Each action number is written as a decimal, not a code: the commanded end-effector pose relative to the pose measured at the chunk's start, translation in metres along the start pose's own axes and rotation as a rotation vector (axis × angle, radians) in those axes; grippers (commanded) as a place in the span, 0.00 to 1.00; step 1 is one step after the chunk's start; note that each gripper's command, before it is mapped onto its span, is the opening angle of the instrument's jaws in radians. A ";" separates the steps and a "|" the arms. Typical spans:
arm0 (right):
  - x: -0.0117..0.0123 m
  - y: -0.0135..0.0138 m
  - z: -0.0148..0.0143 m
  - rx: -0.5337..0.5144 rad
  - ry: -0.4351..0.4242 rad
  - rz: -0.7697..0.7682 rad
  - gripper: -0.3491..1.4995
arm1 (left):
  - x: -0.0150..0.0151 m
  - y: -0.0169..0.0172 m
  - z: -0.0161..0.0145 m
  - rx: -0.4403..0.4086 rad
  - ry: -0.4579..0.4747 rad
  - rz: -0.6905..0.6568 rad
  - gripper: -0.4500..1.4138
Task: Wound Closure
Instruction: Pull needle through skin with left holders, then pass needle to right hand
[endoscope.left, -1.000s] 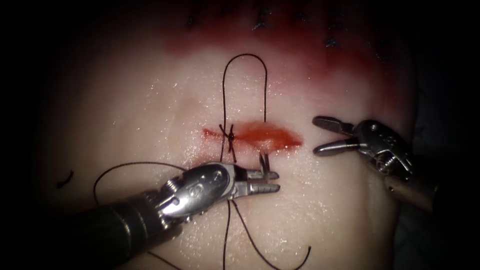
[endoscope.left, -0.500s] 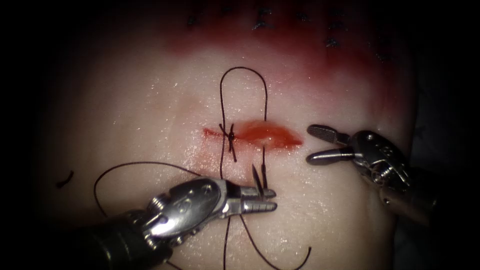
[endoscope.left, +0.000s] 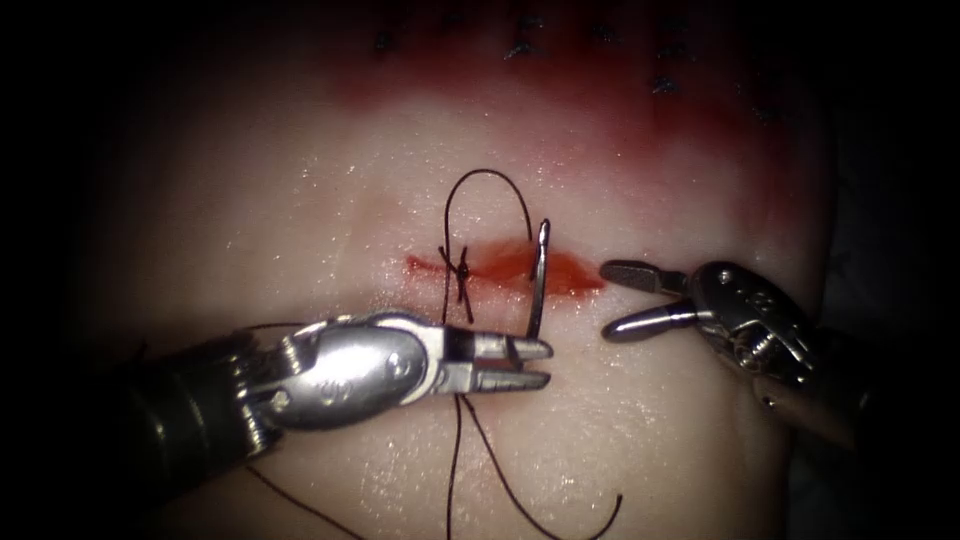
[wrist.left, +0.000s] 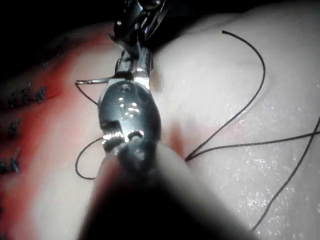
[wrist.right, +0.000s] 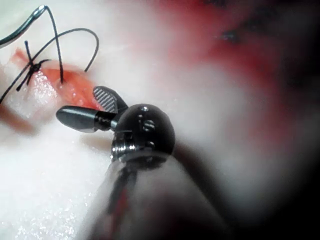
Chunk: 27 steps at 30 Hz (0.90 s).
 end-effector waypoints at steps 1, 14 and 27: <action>-0.0001 -0.0001 0.0007 0.003 0.013 0.035 0.62 | -0.0002 -0.0005 0.0006 0.010 -0.018 0.019 0.05; 0.0022 -0.0023 0.0006 0.007 0.026 0.092 0.70 | 0.0017 -0.0032 -0.0006 0.187 -0.054 0.153 0.19; 0.0054 -0.0028 0.0010 -0.048 0.115 0.568 0.65 | 0.0006 -0.0012 0.0000 0.232 -0.124 0.303 0.13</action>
